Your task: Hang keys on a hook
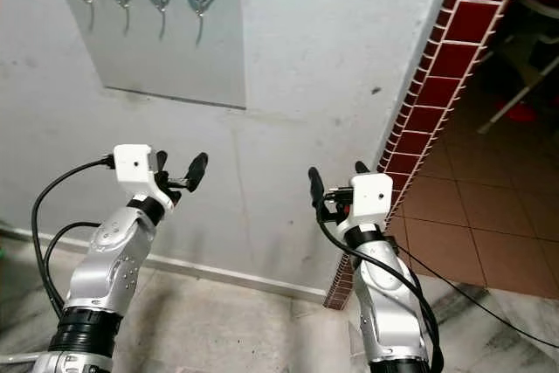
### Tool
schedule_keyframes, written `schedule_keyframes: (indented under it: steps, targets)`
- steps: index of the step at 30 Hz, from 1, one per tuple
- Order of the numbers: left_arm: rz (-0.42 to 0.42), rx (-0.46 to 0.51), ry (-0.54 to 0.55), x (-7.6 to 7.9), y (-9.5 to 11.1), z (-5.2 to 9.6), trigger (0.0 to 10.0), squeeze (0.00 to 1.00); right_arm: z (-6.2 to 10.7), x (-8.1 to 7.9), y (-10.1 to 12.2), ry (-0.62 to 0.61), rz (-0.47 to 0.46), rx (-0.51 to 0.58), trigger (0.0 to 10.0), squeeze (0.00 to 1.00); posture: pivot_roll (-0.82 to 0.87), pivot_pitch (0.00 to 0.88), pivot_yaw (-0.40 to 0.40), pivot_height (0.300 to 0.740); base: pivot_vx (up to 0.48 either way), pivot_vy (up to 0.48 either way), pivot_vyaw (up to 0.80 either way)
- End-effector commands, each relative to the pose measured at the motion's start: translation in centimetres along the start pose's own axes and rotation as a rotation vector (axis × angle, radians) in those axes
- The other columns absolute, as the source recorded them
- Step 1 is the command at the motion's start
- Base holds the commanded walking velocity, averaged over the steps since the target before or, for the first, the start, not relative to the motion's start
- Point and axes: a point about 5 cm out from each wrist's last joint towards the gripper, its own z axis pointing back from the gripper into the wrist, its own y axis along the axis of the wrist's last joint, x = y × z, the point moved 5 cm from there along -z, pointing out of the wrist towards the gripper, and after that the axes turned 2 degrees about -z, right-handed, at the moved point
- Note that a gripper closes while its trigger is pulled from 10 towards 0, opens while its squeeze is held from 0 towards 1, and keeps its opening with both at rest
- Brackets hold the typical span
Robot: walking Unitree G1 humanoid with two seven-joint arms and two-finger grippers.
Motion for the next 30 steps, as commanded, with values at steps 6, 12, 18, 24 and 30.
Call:
schedule_keyframes:
  steps: [6, 12, 18, 24, 30]
  targets:
    - [-0.013, -0.019, 0.012, 0.0, -0.27, -0.36, 10.0, 0.0, -0.31, 0.46, 0.19, 0.001, 0.016, -0.006, 10.0, 0.0, -0.11, 0.0, -0.017, 0.74, 0.0, 0.0, 0.8]
    - [-0.018, -0.019, 0.024, -0.04, -0.32, -0.49, 10.0, 0.0, -0.55, 0.93, 0.32, 0.004, 0.039, -0.008, 10.0, 0.0, -0.11, 0.0, -0.023, 0.74, 0.0, 0.0, 0.8]
    - [-0.022, -0.016, 0.019, -0.11, -0.41, -0.39, 10.0, 0.0, -0.69, 1.07, 0.32, 0.007, 0.044, -0.01, 10.0, 0.0, -0.1, 0.0, -0.028, 0.74, 0.0, 0.0, 0.8]
    - [0.017, -0.02, 0.019, -0.13, -0.39, -0.41, 10.0, 0.0, -0.7, 0.94, 0.24, 0.014, 0.043, -0.012, 10.0, 0.0, -0.1, 0.0, -0.027, 0.74, 0.0, 0.0, 0.8]
    - [0.013, -0.016, 0.019, -0.34, -0.24, -0.57, 10.0, 0.0, -0.64, 1.03, 0.22, 0.019, 0.045, -0.013, 10.0, 0.0, -0.11, 0.0, -0.025, 0.74, 0.0, 0.0, 0.8]
